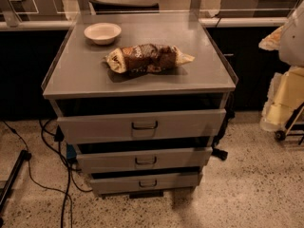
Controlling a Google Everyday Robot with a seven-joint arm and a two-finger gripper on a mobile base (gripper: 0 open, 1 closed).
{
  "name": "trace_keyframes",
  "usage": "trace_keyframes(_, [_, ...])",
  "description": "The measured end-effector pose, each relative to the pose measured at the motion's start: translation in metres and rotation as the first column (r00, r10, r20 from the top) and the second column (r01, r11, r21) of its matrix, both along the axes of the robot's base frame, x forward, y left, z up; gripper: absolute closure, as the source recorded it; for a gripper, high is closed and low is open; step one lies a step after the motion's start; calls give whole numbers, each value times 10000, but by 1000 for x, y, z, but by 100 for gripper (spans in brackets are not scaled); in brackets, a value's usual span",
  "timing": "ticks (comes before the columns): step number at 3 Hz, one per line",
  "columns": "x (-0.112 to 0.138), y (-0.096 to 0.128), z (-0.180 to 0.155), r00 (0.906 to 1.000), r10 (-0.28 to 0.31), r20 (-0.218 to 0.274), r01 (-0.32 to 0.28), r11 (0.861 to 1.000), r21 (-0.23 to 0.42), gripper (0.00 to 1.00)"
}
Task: Open top drawer
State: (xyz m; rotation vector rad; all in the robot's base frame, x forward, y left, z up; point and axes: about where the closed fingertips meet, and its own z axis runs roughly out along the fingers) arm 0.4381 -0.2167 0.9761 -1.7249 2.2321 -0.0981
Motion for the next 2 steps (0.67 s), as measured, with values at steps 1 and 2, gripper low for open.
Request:
trace_keyframes(1, [0,0,0,10000,0,3,0,10000,0,0])
trace_keyframes(2, [3,2,-12,9988,90,472,-95,9999,89,0])
